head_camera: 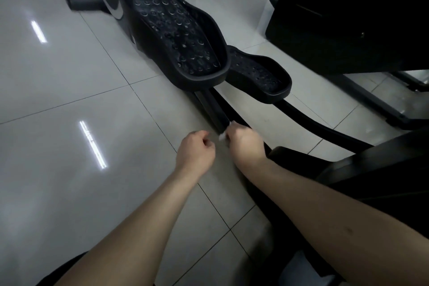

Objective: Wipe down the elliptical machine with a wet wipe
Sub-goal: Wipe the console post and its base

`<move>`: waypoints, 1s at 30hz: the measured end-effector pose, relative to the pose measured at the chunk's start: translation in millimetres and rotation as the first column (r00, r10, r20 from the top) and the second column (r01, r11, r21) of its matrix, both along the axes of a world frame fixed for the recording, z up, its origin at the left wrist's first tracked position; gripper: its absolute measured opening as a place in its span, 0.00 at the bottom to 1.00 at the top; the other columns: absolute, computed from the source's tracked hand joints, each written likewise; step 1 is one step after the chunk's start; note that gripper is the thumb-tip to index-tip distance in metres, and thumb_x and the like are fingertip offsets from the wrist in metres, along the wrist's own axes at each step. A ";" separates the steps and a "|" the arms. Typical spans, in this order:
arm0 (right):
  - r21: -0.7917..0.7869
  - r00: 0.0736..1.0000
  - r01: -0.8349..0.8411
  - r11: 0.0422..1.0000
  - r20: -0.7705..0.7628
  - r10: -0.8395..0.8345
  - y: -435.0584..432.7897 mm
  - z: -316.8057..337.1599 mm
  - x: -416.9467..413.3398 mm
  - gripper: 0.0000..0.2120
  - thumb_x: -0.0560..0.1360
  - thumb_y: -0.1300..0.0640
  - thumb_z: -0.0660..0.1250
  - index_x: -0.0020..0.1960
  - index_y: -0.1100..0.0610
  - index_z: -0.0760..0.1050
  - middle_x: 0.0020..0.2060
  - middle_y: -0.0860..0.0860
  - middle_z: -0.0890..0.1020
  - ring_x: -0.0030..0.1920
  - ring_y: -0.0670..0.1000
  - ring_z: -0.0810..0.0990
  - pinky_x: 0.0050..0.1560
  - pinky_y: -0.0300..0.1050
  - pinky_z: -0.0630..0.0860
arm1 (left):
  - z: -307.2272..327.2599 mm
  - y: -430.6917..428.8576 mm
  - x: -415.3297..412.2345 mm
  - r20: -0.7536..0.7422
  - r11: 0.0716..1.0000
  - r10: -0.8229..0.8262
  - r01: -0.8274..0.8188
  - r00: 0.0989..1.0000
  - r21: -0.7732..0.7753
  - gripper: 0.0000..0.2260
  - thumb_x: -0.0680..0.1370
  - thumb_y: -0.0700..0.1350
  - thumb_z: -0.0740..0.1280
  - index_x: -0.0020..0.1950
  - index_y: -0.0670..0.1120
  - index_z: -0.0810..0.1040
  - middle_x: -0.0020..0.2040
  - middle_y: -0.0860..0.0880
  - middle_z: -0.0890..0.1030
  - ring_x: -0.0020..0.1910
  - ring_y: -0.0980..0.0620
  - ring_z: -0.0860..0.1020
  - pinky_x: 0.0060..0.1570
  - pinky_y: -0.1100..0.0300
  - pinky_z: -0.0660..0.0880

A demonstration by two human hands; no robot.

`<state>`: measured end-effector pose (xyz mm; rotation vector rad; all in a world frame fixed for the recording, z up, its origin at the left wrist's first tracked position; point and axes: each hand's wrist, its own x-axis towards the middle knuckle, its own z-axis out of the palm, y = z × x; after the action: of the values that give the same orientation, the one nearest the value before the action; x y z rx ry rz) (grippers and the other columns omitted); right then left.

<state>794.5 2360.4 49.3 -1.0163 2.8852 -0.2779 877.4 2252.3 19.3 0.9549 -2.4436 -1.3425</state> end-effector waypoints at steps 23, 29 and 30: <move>0.223 0.851 -0.208 0.952 -0.440 0.289 2.2 -38.9 0.9 0.21 0.57 0.65 0.73 0.51 0.64 0.82 0.50 0.65 0.80 0.53 0.62 0.84 0.48 0.48 0.82 | 14.5 -21.3 5.6 -0.043 0.995 0.025 -0.021 0.999 0.095 0.16 0.79 0.42 0.64 0.66 0.45 0.81 0.61 0.48 0.83 0.61 0.50 0.80 0.57 0.65 0.71; 0.097 0.975 -0.074 0.993 -0.202 0.092 -92.5 -13.6 -42.8 0.24 0.82 0.61 0.62 0.77 0.58 0.63 0.72 0.60 0.67 0.67 0.61 0.74 0.57 0.50 0.74 | 7.9 -35.9 12.9 -0.040 0.998 0.050 -0.048 0.998 0.044 0.16 0.79 0.42 0.64 0.66 0.46 0.82 0.62 0.48 0.83 0.62 0.48 0.79 0.61 0.58 0.74; 0.069 0.974 -0.071 0.995 -0.212 0.084 -100.2 -12.4 -45.2 0.22 0.83 0.60 0.60 0.77 0.58 0.63 0.70 0.59 0.70 0.66 0.60 0.74 0.56 0.51 0.74 | 6.0 -36.8 13.1 -0.038 0.998 0.050 -0.049 0.998 0.041 0.16 0.79 0.42 0.63 0.66 0.46 0.82 0.62 0.48 0.83 0.61 0.48 0.79 0.61 0.58 0.74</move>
<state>749.3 2260.2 36.9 -1.2151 3.0112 -0.0786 890.5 2215.5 25.3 0.9827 -2.3574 -1.3850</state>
